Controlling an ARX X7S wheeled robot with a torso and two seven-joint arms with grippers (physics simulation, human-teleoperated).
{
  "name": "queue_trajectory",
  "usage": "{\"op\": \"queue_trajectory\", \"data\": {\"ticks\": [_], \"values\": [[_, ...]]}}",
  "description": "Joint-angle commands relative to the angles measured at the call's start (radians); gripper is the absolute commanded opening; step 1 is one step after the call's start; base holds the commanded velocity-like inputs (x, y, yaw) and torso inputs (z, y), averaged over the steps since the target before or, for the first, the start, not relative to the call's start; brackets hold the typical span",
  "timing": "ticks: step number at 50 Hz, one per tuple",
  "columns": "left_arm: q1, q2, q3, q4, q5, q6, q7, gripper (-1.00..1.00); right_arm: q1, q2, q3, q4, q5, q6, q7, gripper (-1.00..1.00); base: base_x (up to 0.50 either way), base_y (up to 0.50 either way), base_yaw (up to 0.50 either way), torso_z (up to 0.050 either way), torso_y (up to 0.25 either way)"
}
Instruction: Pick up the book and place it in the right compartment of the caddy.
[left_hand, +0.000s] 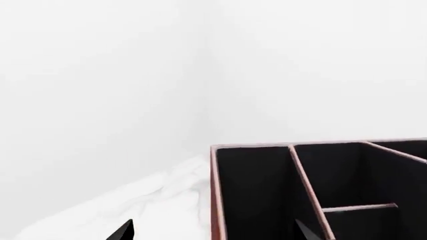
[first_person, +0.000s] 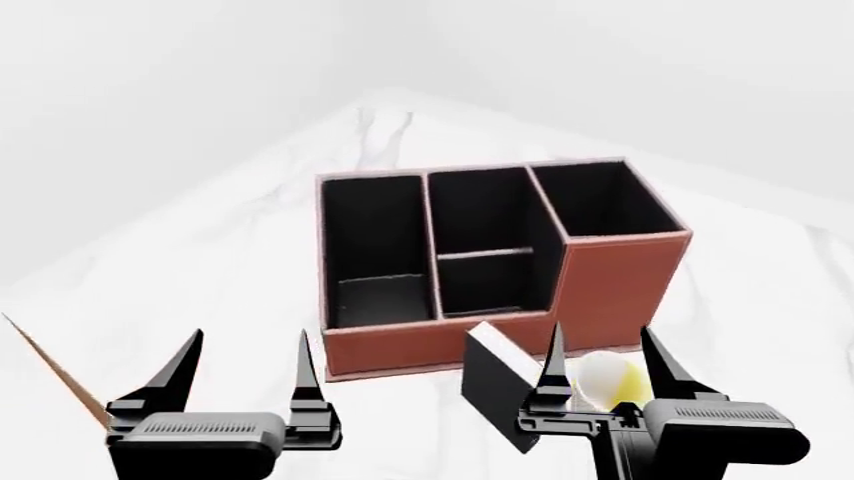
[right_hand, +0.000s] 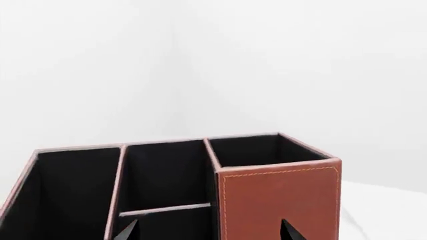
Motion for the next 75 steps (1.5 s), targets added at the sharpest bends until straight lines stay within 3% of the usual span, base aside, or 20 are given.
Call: {"op": "queue_trajectory", "data": {"ticks": [1,19,32,49,75], "values": [[-0.002,-0.007,0.008,0.000,-0.003,0.001,-0.008,1.00,0.002,0.008,-0.006,0.000,0.006,-0.002,0.009,1.00,0.00,0.00,0.50,0.000,0.000],[-0.002,-0.018,0.018,0.002,-0.010,0.004,-0.019,1.00,0.005,0.015,-0.013,0.005,0.008,-0.004,0.027,1.00,0.00,0.00,0.50,0.000,0.000],[-0.003,-0.025,0.025,-0.001,-0.013,0.008,-0.026,1.00,0.005,0.020,-0.017,0.007,0.040,-0.008,0.021,1.00,-0.06,0.07,0.00,0.000,0.000],[-0.004,-0.033,0.031,0.000,-0.018,0.011,-0.036,1.00,0.003,0.023,-0.015,0.009,0.058,-0.025,0.024,1.00,0.22,-0.27,0.00,0.000,0.000],[-0.007,-0.044,0.038,-0.001,-0.027,0.013,-0.050,1.00,0.002,0.035,-0.030,0.009,0.056,-0.041,0.025,1.00,0.15,0.12,0.00,0.000,0.000]]}}
